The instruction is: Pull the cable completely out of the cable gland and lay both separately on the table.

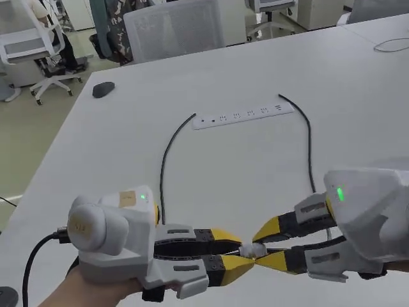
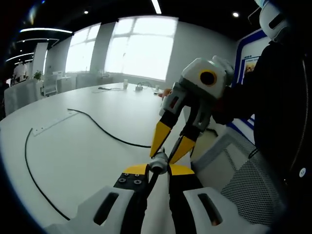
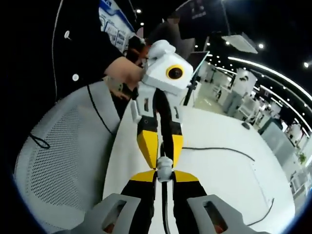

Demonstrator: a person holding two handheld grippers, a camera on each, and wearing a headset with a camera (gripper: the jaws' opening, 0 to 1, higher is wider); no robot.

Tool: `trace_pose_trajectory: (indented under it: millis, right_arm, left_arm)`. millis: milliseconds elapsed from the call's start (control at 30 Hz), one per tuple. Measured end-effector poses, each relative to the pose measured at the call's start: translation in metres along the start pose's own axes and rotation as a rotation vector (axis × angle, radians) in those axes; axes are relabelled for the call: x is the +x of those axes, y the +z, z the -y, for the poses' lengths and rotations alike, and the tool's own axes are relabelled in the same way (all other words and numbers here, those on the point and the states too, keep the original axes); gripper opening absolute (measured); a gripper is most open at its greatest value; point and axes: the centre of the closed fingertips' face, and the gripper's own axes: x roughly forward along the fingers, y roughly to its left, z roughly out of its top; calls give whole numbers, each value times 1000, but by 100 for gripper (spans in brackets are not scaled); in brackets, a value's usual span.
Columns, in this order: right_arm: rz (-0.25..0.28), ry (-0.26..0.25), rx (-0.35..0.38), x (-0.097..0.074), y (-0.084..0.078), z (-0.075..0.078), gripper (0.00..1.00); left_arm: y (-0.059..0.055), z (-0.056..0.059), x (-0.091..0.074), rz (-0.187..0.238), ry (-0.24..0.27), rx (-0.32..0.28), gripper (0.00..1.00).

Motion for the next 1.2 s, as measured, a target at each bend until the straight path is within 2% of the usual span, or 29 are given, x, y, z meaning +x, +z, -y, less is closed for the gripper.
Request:
trace_pose_trajectory:
  millis: [233,400,467,533,600,667,733,800,867,1000,1067,1100,1200]
  right_arm:
    - [-31,-52,-172,0,-1,3,7]
    - [-58,-73,-239,2,-3,2,7]
    - [-72,-53,-197,3,-5,0,7]
    - [-74,-27,-63,4,-6,-3,8]
    - [-55,-19,18,2,-6,0,9]
    - [-63,-19,79,-1,-11,4,14]
    - [-69,-8,138,-6,-19,5,14]
    - [-68,-9,148,-9,-21,6,10]
    - [-70,-9,164,-10,-22,5,8]
    - [-77,1,180,-6,-22,1,7]
    - [-83,18,197,-3,-22,-2,1]
    - [-98,2,188,-3,-25,-1,1]
    - [-96,10,205,-3,-25,-3,0]
  left_arm:
    - [0,-3,-1,8,8,-53,15]
    - [-2,-5,0,13,17,-118,15]
    - [-5,-4,0,2,16,-113,15]
    - [-8,-1,1,-12,14,-67,15]
    - [-9,-2,0,-4,22,-57,15]
    - [-7,-3,-2,4,28,-50,15]
    - [-9,-4,-5,-3,38,-25,15]
    - [-10,-4,-7,-14,45,-7,15]
    - [-9,-3,-7,-4,42,-10,15]
    - [-9,-2,-5,-2,42,-1,15]
    - [-9,0,-4,-7,35,2,15]
    - [-10,0,-4,-12,35,6,15]
    - [-11,0,-4,-18,39,18,15]
